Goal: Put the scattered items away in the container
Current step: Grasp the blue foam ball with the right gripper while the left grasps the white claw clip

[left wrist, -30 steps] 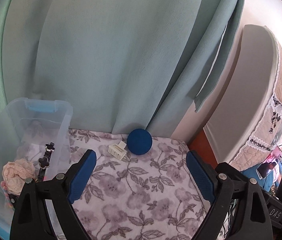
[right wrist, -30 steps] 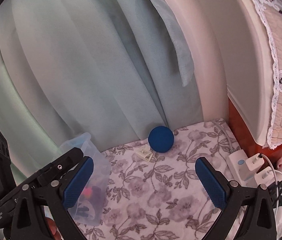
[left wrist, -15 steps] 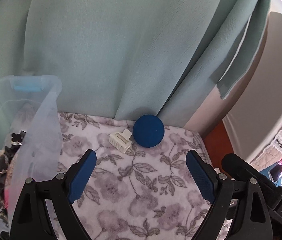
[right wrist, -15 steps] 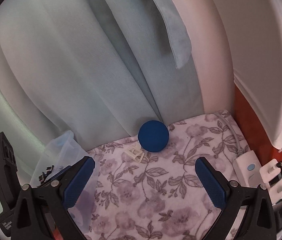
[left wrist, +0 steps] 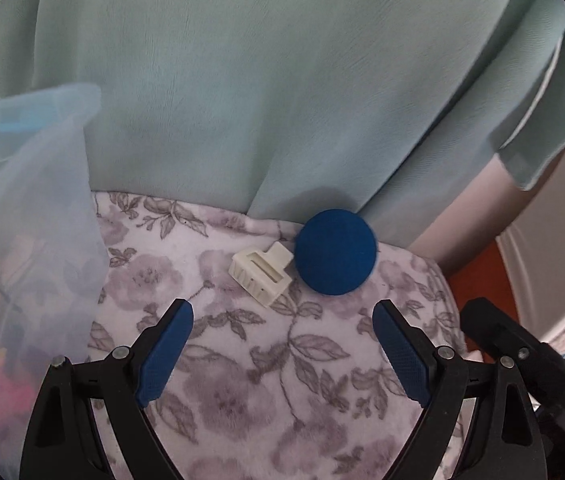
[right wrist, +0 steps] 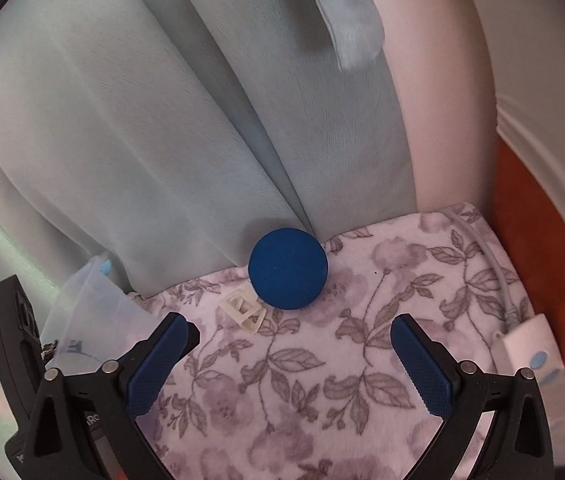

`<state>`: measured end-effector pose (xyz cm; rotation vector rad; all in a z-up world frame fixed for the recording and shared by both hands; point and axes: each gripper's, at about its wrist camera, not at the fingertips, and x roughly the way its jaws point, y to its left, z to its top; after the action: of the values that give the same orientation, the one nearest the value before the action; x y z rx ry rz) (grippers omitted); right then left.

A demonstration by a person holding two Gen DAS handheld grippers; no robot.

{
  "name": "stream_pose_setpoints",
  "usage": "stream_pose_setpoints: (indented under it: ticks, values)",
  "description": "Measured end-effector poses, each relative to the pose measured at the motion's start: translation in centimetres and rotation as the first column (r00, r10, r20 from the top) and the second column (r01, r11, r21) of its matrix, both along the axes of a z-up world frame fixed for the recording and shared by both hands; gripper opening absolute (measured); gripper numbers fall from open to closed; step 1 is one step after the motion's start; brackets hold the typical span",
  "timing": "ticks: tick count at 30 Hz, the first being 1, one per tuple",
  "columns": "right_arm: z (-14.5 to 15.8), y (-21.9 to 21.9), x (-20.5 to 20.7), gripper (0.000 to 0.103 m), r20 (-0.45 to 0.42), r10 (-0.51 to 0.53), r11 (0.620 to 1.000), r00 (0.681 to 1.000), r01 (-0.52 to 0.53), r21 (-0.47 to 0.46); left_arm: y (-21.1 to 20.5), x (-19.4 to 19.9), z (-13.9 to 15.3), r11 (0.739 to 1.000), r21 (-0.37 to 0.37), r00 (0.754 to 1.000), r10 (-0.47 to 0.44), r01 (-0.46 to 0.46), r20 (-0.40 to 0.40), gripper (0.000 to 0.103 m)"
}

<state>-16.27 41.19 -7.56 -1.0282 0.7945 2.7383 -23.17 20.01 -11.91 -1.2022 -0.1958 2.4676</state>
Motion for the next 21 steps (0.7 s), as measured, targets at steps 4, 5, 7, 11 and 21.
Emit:
stream_pose_setpoints:
  ticks: [4, 5, 7, 11, 21]
  values:
    - [-1.2, -0.1, -1.5, 0.103, 0.011, 0.012, 1.000, 1.000, -0.012, -0.006, 0.5, -1.3, -1.4, 0.999, -0.031, 1.000, 0.004, -0.005, -0.003, 0.092]
    - [-1.5, -0.1, -1.9, 0.103, 0.015, 0.015, 1.000, 1.000, -0.015, -0.007, 0.7, -1.6, -1.8, 0.999, -0.035, 1.000, 0.004, -0.004, -0.002, 0.092]
    - [-2.1, 0.0, -2.6, 0.103, 0.019, 0.023, 1.000, 1.000, -0.022, -0.014, 0.8, -2.2, -2.5, 0.999, -0.045, 1.000, 0.005, -0.005, 0.000, 0.092]
    - [-3.1, 0.1, -3.9, 0.102, 0.023, 0.038, 0.999, 0.999, -0.038, -0.021, 1.1, -3.3, -3.6, 0.998, -0.068, 1.000, 0.002, -0.002, -0.004, 0.091]
    - [-5.4, -0.1, -6.9, 0.098, 0.045, 0.076, 0.996, 0.996, -0.075, -0.038, 1.9, -5.1, -6.2, 0.994, -0.110, 1.000, -0.024, 0.023, -0.004, 0.092]
